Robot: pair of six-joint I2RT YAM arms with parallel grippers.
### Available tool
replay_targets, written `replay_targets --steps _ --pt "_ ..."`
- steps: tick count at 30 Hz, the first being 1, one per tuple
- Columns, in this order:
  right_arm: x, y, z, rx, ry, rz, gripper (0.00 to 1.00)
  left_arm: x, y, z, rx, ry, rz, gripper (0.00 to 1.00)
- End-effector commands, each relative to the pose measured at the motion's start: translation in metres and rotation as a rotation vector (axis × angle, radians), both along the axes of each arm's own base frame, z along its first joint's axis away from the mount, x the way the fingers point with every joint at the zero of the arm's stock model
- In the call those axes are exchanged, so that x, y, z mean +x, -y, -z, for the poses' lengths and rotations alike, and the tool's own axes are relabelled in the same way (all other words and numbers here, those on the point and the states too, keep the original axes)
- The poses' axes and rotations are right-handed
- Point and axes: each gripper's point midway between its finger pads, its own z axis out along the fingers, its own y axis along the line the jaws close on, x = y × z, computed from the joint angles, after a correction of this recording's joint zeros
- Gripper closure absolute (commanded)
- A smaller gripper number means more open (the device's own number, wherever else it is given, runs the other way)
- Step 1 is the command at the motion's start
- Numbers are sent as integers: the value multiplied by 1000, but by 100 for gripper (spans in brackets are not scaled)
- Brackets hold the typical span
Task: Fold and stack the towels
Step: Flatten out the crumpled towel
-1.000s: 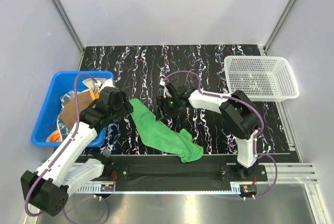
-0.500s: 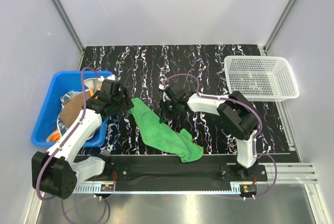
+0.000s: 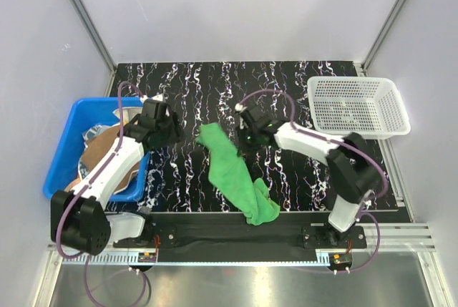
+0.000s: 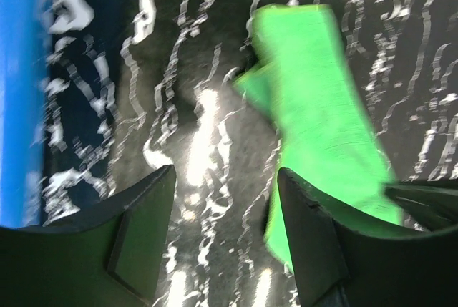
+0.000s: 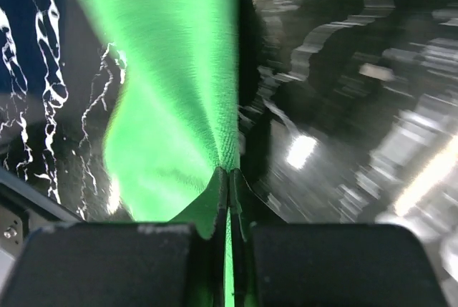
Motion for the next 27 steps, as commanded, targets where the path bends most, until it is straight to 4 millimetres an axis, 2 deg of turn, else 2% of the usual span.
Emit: replay_targets --steps 1,3,4,5,6,7,8,9,10,11,12,13,14,15,16,17,18,20,21,22,23,24,25,27 --pt "3 45 -42 -112 116 34 100 28 30 -27 -125 90 81 37" --pt "-16 50 -32 -104 58 7 98 39 49 -33 -201 136 125 37" --pt "-22 51 -31 -88 45 3 97 38 61 -28 -246 122 173 37" --pt "-31 56 -18 -91 24 5 97 47 71 -33 -273 160 198 38" --pt "-35 58 -12 -87 12 22 97 49 81 -32 -284 161 230 38" --pt "-39 60 -10 -79 9 28 96 53 88 -20 -284 132 251 39" --pt "-46 63 -1 -72 -4 26 96 62 95 -26 -277 157 277 39" --pt "-48 62 2 -59 -17 34 95 66 104 -24 -274 151 304 39" --pt "-51 62 3 -46 -24 36 92 69 116 -14 -295 119 352 39" --pt "-56 62 8 -34 -42 34 90 80 127 -25 -306 163 397 39" --pt "-59 62 9 -26 -52 51 87 82 139 -26 -312 170 440 39" --pt "-62 65 11 -25 -57 68 79 89 154 -26 -304 174 501 39" --pt "-63 69 11 -31 -51 74 74 88 153 -13 -287 146 517 39" --pt "-64 73 10 -37 -51 101 71 97 167 -26 -283 184 561 39" --pt "-63 76 2 -32 -28 122 67 99 175 -14 -270 164 592 39" --pt "-62 88 3 -75 -15 168 61 102 181 -14 -244 179 635 39" --pt "-61 92 -1 -81 -6 200 60 104 196 -12 -232 185 672 39" --pt "-56 106 -17 -100 47 261 59 106 212 -13 -216 211 735 39" --pt "-55 109 -22 -100 58 292 57 101 227 -5 -222 199 782 39" --pt "-52 113 -35 -82 89 319 57 104 237 -12 -218 230 817 40" --pt "-51 122 -39 -101 109 349 57 105 245 -11 -217 236 837 41" --pt "-50 125 -46 -94 127 378 57 102 258 -1 -211 222 860 42" --pt "-49 130 -60 -66 163 402 57 106 267 -6 -212 239 876 44" --pt "-49 141 -70 -70 200 449 56 104 281 -1 -195 230 905 48"
